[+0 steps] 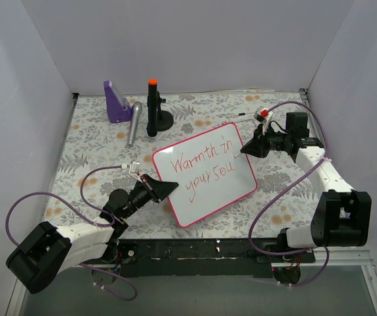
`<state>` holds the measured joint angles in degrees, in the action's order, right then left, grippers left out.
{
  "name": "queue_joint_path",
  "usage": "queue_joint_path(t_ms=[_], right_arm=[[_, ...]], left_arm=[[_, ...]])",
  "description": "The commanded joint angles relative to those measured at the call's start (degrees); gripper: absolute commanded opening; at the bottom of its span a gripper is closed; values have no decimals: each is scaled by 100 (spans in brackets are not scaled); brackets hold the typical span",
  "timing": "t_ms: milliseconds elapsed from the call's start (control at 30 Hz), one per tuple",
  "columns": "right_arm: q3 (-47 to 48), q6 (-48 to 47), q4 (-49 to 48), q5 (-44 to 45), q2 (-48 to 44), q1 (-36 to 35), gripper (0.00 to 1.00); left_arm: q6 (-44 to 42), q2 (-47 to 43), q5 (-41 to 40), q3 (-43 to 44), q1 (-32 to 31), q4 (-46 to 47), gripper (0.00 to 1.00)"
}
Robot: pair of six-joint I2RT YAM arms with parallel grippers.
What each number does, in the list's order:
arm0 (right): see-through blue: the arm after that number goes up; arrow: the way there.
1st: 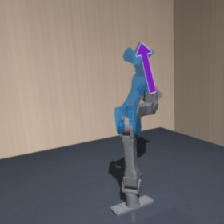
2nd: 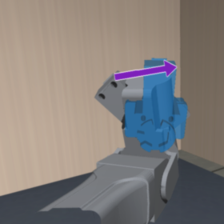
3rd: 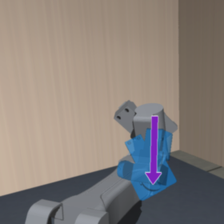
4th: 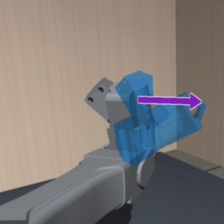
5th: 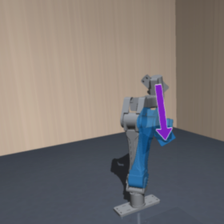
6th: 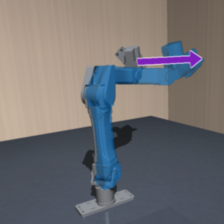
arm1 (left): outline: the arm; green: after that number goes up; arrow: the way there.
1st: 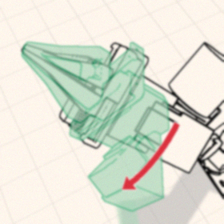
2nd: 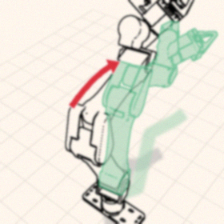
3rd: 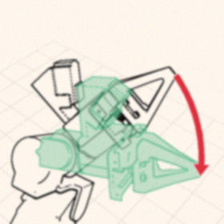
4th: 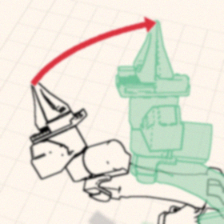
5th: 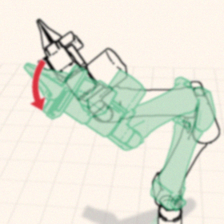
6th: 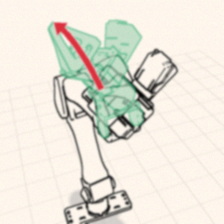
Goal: Write a sentence on the whiteboard
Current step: Write on the whiteboard with the whiteboard marker without the cap.
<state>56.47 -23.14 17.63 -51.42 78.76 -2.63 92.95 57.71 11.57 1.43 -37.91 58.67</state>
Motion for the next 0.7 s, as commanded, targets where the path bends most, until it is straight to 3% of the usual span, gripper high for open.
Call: queue_joint_path(t_ms=[0, 367, 667], right_arm=[[-30, -436, 451, -140, -115, 26, 1], [-285, -877, 979, 18, -273, 35, 1], [82, -675, 768, 238, -344, 202, 1]], left_arm=[[162, -173, -6, -284, -23, 1129, 0], [154, -217, -15, -293, -23, 1111, 0], [136, -225, -15, -319, -15, 1085, 0]])
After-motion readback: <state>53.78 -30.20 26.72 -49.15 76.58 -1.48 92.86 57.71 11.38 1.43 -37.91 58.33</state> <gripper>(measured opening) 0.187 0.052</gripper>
